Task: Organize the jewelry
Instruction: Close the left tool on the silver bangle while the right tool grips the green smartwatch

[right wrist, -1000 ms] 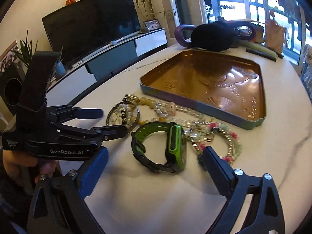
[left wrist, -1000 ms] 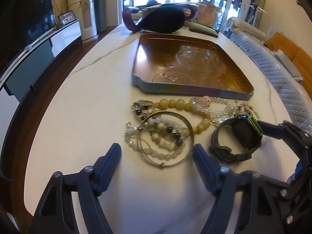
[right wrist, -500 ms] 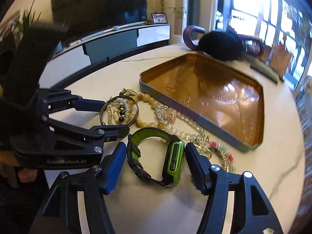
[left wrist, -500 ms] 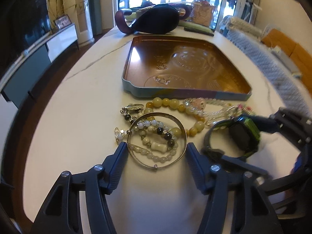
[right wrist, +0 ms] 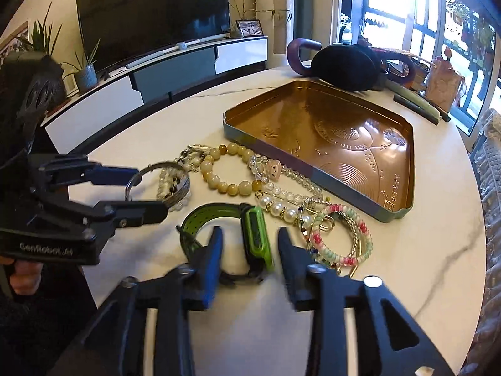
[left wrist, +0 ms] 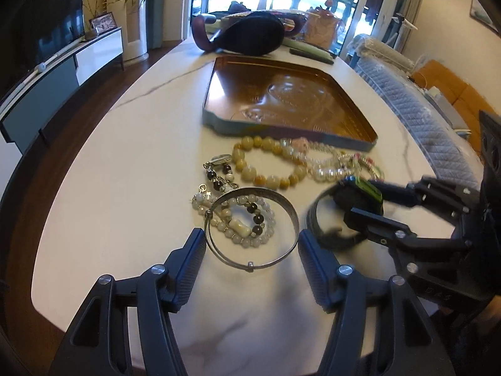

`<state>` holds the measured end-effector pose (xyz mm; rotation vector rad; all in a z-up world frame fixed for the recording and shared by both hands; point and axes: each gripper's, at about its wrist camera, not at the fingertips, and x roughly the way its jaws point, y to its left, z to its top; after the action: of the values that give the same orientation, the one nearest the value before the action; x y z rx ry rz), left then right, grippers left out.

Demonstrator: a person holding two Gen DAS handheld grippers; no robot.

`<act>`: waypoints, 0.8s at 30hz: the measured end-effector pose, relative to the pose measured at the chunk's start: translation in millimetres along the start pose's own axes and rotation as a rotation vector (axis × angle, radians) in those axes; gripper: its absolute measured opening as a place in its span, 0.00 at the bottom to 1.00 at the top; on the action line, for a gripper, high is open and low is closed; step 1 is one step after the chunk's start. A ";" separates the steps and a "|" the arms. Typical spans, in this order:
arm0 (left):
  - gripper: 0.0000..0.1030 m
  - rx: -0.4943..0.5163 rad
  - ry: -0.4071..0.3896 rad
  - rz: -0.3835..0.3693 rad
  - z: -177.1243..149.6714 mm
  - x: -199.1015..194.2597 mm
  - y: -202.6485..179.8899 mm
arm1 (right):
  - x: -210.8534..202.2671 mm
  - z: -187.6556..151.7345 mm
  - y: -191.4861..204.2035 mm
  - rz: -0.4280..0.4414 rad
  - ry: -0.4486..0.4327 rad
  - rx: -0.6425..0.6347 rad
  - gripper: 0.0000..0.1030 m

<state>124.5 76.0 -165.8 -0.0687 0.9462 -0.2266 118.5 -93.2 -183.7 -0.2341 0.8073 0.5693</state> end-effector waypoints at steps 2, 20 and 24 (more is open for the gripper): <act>0.60 0.005 0.013 0.018 -2.9 1.5 0.3 | -2.2 0.0 2.1 -0.013 -0.007 -0.004 0.54; 0.61 0.102 0.025 0.071 -1.0 18.5 -5.8 | 25.8 -1.0 -9.7 -0.019 0.056 0.056 0.17; 0.61 0.070 0.025 0.043 3.4 16.4 -2.8 | 23.9 -2.9 -16.4 -0.001 0.062 0.117 0.17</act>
<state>136.1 69.5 -176.5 0.0192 0.9629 -0.2211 139.2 -98.6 -203.5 -0.1459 0.8978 0.5141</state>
